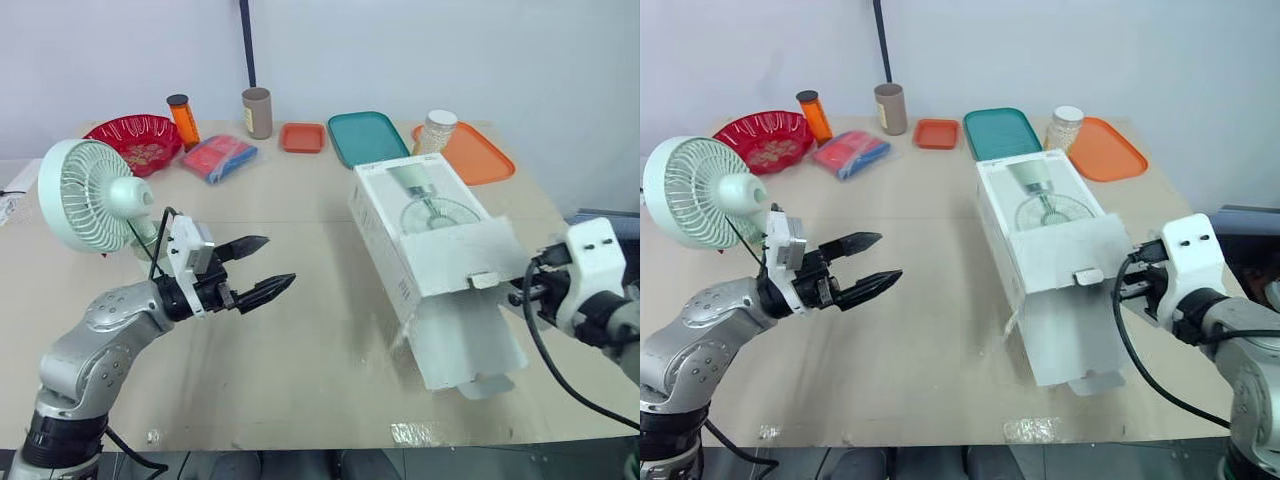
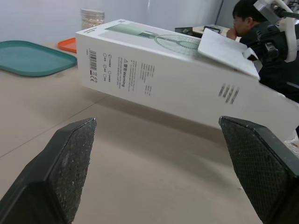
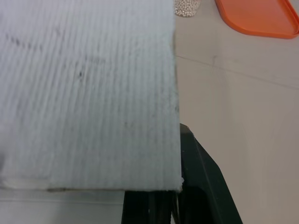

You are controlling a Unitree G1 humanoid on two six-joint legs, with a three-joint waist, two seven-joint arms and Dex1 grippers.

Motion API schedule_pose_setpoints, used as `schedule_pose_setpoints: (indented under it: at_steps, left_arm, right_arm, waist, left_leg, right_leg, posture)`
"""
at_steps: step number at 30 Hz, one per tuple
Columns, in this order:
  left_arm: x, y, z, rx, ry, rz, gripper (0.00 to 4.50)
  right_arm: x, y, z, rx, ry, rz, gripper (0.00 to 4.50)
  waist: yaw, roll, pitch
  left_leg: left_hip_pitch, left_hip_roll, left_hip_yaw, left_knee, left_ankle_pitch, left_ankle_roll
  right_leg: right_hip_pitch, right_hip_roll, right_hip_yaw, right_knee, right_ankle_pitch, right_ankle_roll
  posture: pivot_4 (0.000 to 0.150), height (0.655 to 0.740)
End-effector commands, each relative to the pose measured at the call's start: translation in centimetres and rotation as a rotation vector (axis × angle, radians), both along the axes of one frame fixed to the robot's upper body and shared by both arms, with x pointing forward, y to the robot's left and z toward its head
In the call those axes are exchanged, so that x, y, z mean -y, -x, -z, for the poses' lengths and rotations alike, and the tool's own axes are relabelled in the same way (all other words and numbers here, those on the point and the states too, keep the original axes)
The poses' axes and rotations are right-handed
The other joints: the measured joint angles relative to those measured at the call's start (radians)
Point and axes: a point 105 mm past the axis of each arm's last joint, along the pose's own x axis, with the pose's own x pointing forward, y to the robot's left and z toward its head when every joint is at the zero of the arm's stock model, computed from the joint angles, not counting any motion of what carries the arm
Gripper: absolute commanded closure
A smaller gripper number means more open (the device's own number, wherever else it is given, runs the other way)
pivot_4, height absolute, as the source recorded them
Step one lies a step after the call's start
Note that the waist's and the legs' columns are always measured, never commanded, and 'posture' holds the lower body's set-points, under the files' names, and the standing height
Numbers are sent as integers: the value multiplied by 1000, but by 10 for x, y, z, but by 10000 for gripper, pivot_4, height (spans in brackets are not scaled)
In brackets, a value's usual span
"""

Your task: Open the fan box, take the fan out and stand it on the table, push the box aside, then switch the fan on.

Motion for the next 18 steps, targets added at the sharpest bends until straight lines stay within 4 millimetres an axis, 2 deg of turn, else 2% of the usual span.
schedule_pose_setpoints:
  at_steps: [1, 9, 18]
  left_arm:
    - [6, 4, -2, 55, -35, 72, 0]
    - [10, 2, 1, 77, -83, 132, 0]
    - [11, 5, 4, 84, -152, 196, 0]
  right_arm:
    - [24, 11, -11, 25, 23, 48, 44663]
    - [59, 18, 1, -9, -9, 126, 44663]
    - [103, 12, 17, -57, 24, 167, 44663]
  waist:
    - [2, 0, 0]
    - [2, 0, 0]
    - [2, 0, 0]
  left_leg:
    - [0, 0, 0, 0, 0, 0]
    - [0, 0, 0, 1, 0, 0]
    - [1, 0, 1, 1, 0, 1]
  right_leg:
    - [0, 0, 0, 0, 0, 0]
    - [1, 0, 0, 0, 0, 1]
    - [2, 0, 1, 0, -1, 1]
  posture:
    - [1500, 7400]
    - [1500, 7400]
    - [1500, 7400]
